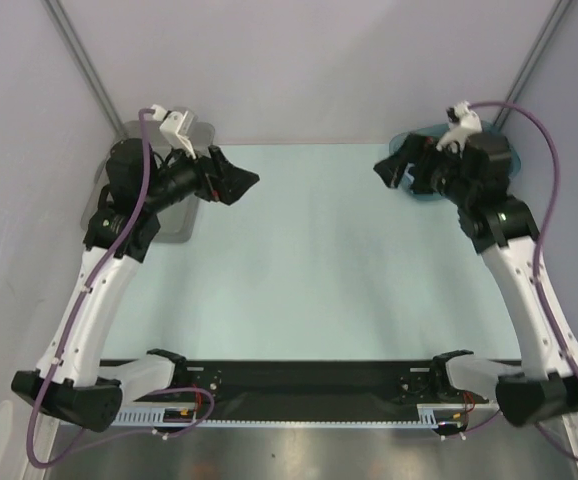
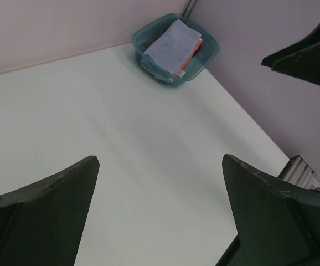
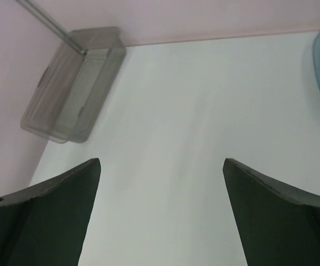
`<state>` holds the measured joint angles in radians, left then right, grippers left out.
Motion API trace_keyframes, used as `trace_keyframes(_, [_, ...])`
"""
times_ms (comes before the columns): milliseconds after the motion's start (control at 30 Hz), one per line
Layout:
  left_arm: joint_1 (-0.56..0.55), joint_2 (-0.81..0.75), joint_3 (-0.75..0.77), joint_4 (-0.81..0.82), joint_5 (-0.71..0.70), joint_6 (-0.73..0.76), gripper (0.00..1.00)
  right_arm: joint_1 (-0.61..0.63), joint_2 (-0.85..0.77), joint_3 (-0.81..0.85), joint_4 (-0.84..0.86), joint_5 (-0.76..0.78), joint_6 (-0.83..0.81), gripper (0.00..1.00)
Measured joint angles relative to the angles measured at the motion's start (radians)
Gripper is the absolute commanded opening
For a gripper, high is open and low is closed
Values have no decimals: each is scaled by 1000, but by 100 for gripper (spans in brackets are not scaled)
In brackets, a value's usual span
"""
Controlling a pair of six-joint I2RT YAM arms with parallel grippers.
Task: Fold and stack the towels
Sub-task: Neatly place the folded towel into the bin
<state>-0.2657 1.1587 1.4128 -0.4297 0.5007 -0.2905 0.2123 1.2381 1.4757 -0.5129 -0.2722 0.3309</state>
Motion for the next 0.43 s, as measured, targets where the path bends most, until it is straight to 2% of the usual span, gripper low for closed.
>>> trace_keyframes(167, [0,-127,-154,38,58,-16,100,-16,-348,-300,-10,82,53,100])
trace_keyframes(267, [0,-205,-249,59,77,-26,100,-16,-455,-370,-24,103,72,100])
trace_keyframes(433, [0,-341,-348,114,90,-36,100,-16,-492,-393,-47,114,77,100])
